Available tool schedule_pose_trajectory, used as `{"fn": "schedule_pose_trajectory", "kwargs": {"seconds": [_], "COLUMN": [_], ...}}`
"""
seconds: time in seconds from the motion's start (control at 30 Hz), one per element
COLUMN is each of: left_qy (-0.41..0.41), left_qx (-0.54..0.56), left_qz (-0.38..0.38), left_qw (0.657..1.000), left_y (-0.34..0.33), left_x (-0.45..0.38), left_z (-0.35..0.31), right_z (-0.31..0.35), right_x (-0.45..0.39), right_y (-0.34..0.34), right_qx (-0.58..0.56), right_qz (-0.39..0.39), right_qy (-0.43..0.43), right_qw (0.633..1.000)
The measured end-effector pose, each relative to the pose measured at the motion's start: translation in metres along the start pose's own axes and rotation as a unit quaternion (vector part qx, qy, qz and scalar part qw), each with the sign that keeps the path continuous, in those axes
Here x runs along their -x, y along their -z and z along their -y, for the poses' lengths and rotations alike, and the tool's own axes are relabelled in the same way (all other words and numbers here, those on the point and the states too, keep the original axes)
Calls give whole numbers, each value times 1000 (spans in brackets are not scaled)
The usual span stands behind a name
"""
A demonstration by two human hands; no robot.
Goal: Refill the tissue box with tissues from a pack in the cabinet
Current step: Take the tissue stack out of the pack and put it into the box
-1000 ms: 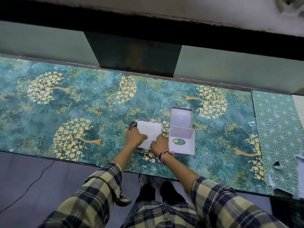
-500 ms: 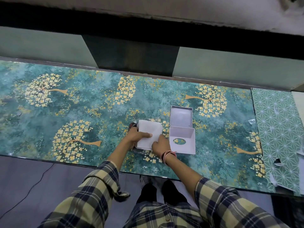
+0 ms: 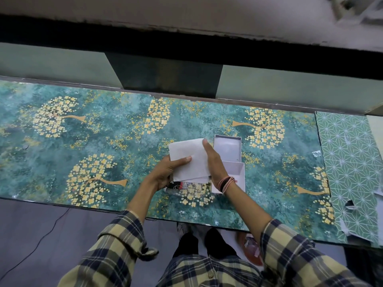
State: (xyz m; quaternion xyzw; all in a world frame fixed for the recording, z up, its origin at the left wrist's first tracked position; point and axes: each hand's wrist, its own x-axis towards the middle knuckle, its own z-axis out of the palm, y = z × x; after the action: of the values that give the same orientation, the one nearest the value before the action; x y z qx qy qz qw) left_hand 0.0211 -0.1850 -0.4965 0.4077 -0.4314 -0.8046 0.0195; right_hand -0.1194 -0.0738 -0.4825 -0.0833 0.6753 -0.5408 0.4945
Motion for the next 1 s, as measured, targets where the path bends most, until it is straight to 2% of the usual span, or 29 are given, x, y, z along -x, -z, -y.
{"fn": "schedule_pose_trajectory", "kwargs": {"seconds": [0.17, 0.27, 0.4, 0.57, 0.77, 1.0], "left_qy": [-54, -81, -86, -87, -114, -116], "left_qx": [-111, -183, -258, -312, -391, -362], "left_qz": [-17, -44, -61, -79, -69, -102], "left_qw": [992, 979, 960, 943, 911, 919], "left_y": [10, 19, 32, 41, 33, 31], "left_x": [0, -4, -6, -9, -13, -10], "left_z": [0, 8, 28, 39, 38, 38], "right_z": [-11, -20, -38, -45, -48, -51], "right_x": [1, 3, -1, 1, 0, -4], "right_y": [13, 15, 11, 8, 2, 8], "right_qx": [171, 281, 366, 359, 329, 295], "right_qz": [32, 59, 80, 65, 68, 51], "right_qy": [46, 87, 123, 137, 104, 118], "right_qw": [984, 954, 919, 921, 936, 947]}}
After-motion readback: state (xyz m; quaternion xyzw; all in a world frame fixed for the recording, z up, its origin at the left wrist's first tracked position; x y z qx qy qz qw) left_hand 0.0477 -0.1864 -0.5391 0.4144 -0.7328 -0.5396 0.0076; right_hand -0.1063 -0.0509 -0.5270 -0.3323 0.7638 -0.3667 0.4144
